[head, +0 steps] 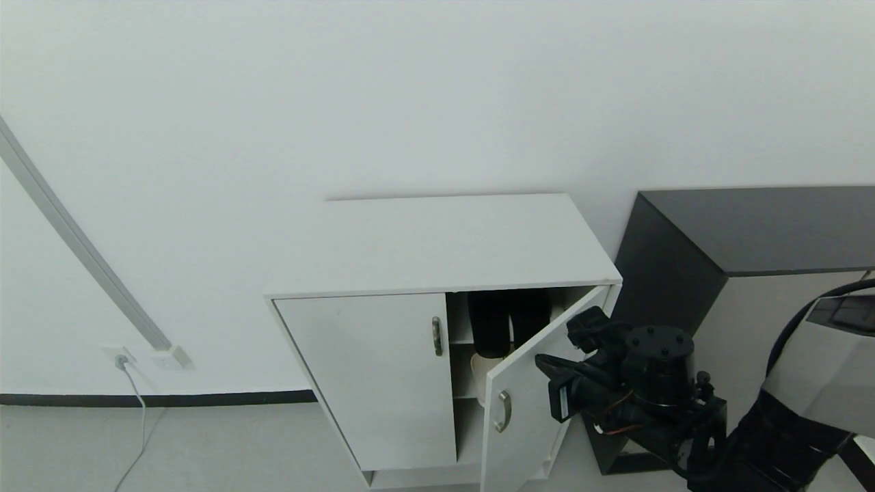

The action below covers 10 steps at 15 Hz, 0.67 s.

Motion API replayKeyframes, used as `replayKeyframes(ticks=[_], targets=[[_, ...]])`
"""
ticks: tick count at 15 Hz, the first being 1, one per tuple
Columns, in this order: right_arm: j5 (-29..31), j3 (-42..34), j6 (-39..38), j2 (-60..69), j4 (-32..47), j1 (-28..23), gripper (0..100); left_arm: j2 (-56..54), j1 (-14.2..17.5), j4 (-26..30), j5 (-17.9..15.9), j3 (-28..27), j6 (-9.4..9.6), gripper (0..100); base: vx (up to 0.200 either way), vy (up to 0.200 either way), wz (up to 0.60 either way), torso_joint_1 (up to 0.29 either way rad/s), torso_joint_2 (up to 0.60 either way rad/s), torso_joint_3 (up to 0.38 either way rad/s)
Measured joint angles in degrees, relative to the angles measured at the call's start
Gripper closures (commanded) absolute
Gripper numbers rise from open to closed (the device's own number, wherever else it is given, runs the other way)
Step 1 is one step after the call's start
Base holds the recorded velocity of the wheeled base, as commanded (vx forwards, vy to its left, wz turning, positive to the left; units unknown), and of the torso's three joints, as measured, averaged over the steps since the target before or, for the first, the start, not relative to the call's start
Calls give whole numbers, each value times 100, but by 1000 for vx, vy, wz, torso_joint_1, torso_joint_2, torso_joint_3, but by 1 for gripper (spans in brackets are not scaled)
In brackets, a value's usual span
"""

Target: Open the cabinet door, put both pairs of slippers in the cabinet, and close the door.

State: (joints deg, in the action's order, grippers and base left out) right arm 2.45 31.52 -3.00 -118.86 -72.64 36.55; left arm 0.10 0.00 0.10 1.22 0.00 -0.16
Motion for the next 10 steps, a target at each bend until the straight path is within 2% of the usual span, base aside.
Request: replayKeyframes(ticks=[10], targets=[[22, 962, 21, -658, 52, -45, 100, 0, 0, 0, 0, 0, 0, 100, 0, 0, 0, 0, 0, 0]])
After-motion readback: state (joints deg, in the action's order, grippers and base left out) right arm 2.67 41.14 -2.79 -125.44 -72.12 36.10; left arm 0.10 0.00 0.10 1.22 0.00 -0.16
